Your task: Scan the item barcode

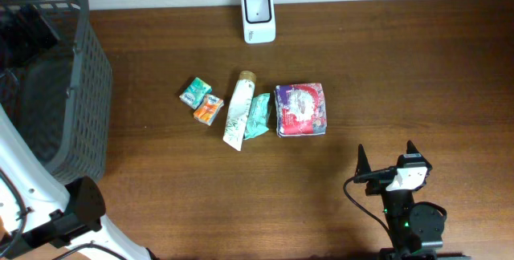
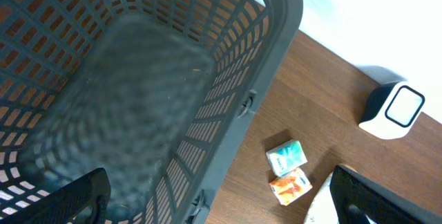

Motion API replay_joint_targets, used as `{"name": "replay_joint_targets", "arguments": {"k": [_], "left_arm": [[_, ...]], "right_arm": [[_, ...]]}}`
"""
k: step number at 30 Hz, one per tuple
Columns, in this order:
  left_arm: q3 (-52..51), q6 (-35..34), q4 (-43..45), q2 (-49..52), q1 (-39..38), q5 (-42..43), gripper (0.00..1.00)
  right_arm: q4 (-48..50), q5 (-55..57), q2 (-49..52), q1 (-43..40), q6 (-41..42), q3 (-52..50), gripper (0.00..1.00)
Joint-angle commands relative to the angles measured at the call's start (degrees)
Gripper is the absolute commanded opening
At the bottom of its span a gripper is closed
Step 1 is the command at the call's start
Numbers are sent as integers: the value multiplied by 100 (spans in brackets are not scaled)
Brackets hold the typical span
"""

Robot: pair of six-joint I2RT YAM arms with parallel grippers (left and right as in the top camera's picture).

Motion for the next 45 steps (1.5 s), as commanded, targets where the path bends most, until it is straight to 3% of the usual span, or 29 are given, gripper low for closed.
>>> {"name": "replay_joint_targets", "arguments": {"k": [1, 17, 18, 23, 26, 28, 30, 32, 37, 41, 43, 45], "left_arm": [[-7, 70, -2, -140, 11, 103, 99], [-7, 72, -2, -140, 11, 101, 99], [-7, 72, -2, -140, 11, 101, 99], [-7, 72, -2, -140, 11, 101, 99], [-7, 70, -2, -140, 11, 101, 99], [-7, 72, -2, -140, 11, 101, 99], [-7, 70, -2, -140, 11, 101, 99], [-7, 72, -2, -140, 11, 101, 99], [-7, 70, -2, -140, 11, 101, 99], [-7, 72, -2, -140, 11, 101, 99], [-7, 72, -2, -140, 11, 101, 99], [-7, 72, -2, -140, 11, 101, 99]], "right_arm": [[-13, 50, -37, -31, 22, -46, 99], [42, 44, -37, -31, 24, -46, 99], [260, -153, -37, -28, 57, -46, 99], [1429, -3840, -39, -24, 1915, -46, 99], [2280, -4022, -37, -26, 2260, -46, 99], [3491, -3934, -37, -26, 2422, -46, 99], [4463, -3373, -37, -24, 2837, -31, 99], [4712, -2839, -37, -26, 2857, 197, 99], [4026, -2479, 490, -26, 1777, 1569, 99], [1482, -2500, 2037, -26, 682, 3366, 99], [-52, -2546, 3222, -24, 680, 4540, 99], [-984, -2540, 4085, -24, 678, 5379, 99]]}}
